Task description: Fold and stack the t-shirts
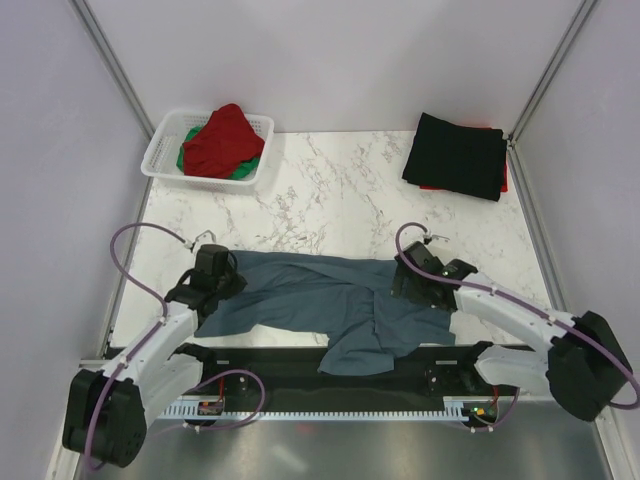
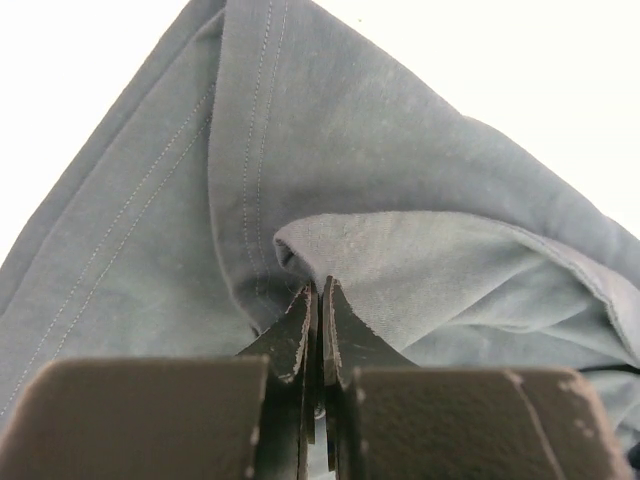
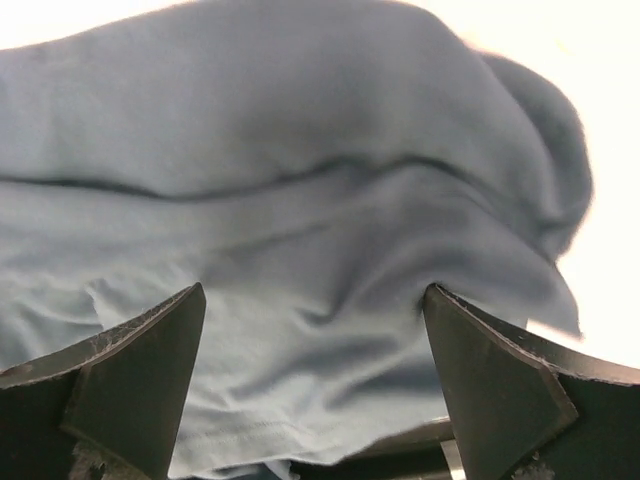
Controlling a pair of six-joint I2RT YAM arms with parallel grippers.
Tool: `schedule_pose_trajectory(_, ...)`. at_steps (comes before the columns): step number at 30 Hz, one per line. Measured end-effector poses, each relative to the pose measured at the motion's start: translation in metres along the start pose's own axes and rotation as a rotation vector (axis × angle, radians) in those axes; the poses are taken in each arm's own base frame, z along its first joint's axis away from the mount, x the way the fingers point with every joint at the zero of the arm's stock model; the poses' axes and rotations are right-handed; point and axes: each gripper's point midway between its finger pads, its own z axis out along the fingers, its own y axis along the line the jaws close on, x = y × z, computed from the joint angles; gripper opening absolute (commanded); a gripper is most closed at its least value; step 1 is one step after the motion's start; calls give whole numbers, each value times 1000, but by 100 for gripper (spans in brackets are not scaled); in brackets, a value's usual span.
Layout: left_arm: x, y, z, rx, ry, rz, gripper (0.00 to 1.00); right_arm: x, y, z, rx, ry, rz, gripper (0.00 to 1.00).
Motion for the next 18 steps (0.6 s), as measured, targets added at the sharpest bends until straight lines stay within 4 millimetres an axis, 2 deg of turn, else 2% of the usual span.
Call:
schedule_pose_trajectory(3, -2, 1, -5, 21, -34, -11, 2, -9, 12, 11, -4, 44, -34, 98)
schedule_pose_trajectory(7, -5, 2, -8, 34, -68, -22, 2, -31, 32, 31, -25, 71, -61, 98)
schedule_pose_trajectory(12, -7, 3, -11, 44, -97, -34, 2, -82, 64, 53, -50, 23, -164, 98)
schedule_pose_trajectory(14, -7, 3, -12, 51, -109, -40, 2, -106, 81, 50, -81, -23, -207, 98)
schedule_pose_trajectory(16, -8, 4, -15, 62, -127, -49, 2, -131, 95, 39, -116, -95, -230, 98)
schedule_pose_trajectory(18, -9, 4, -16, 70, -141, -57, 2, -150, 97, 22, -129, -167, -220, 98)
